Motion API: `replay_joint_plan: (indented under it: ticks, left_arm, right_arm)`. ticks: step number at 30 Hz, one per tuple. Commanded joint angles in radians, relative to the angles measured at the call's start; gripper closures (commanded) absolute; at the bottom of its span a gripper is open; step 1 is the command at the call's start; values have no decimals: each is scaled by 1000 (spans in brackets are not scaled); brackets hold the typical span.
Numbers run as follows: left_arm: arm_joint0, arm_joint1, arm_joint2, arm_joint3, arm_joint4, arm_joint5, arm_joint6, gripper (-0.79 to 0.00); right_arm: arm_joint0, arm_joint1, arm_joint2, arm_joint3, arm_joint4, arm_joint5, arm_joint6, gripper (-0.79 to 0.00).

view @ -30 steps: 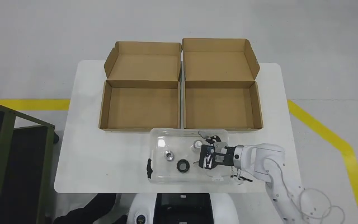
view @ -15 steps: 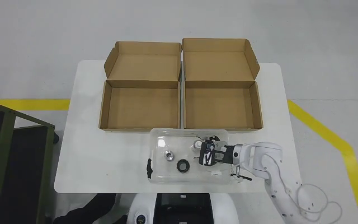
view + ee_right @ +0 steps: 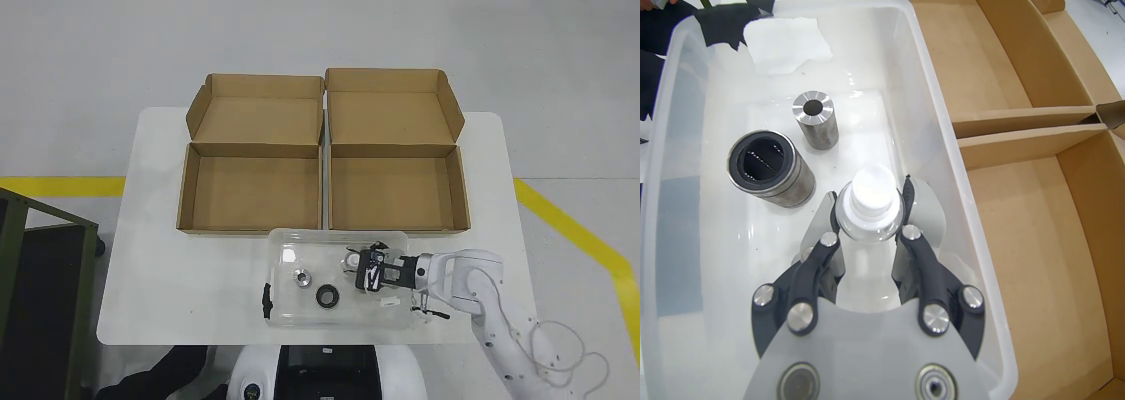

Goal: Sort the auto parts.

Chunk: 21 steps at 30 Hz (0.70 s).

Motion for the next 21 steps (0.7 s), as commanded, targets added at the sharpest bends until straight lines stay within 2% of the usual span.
replay_joint_plan:
  ticks: [1,8,14,21]
  left_arm:
    - [0,0,0,0,0,0,0,-785]
    - [0,0,0,0,0,0,0,-785]
    - [0,0,0,0,0,0,0,-785]
    - [0,0,0,0,0,0,0,-785]
  right_arm:
    - [2,2,5,-11,12,-4,3,0]
    - [-6,15,37,-88,52,-33,24,0]
    - [-21,23,66,-154,158,-50,6,0]
    - [-31,26,70,-200,300,-9,-36,0]
